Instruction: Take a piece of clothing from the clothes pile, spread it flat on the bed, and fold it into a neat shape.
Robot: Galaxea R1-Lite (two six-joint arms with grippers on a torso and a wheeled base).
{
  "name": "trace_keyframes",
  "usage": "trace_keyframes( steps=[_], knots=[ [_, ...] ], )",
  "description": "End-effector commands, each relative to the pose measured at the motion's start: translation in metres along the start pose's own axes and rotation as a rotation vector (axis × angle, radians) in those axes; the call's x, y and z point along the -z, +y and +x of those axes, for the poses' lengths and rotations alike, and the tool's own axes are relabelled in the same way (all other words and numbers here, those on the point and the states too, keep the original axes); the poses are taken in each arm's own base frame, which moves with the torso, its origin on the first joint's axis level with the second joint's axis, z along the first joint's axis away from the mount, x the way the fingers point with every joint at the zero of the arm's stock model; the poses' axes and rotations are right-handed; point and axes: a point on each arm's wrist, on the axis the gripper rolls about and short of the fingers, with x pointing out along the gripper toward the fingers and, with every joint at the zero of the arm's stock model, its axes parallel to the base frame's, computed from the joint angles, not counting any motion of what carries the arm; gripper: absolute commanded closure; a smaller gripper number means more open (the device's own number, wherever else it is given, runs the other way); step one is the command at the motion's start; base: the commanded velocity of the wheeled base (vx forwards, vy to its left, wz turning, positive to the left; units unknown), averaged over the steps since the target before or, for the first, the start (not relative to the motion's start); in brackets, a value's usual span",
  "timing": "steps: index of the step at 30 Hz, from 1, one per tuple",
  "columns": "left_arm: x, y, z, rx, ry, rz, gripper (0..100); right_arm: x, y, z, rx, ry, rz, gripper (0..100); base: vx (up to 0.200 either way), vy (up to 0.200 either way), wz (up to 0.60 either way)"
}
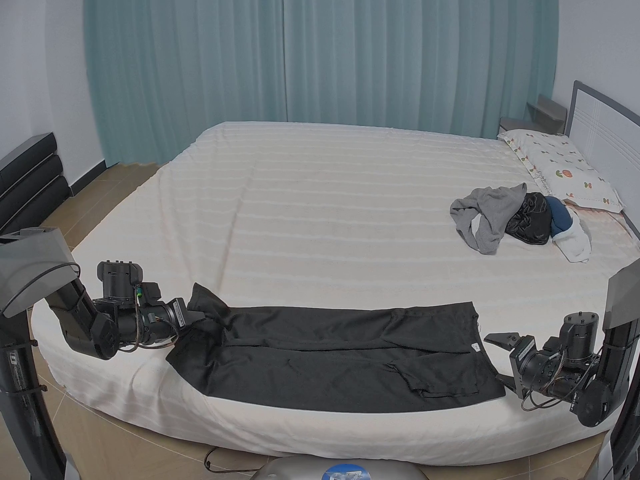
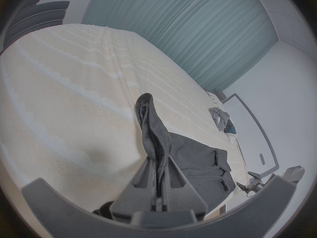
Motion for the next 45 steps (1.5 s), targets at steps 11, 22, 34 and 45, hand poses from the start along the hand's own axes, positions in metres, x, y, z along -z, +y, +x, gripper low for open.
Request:
trace_keyframes(
  steps=[11,22,34,45],
  knots=[
    [-0.007,0.017,-0.001,-0.129,-0.089,-0.002,100,0.0,0.0,-0.001,-0.005,0.0,-0.001,0,0.0,0.0,0.0],
    [-0.001,0.026,-0.005,-0.171,-0.033,0.026,0,0.0,0.0,-0.001,-0.004,0.001,-0.001,0,0.0,0.0,0.0],
    [0.006,0.024,-0.01,-0.171,-0.011,0.066,0,0.0,0.0,-0.001,-0.005,-0.001,-0.001,0,0.0,0.0,0.0],
    [0.004,0.009,-0.029,-0.16,-0.03,0.115,100,0.0,0.0,-0.001,-0.005,-0.001,-0.001,0,0.0,0.0,0.0]
  ],
)
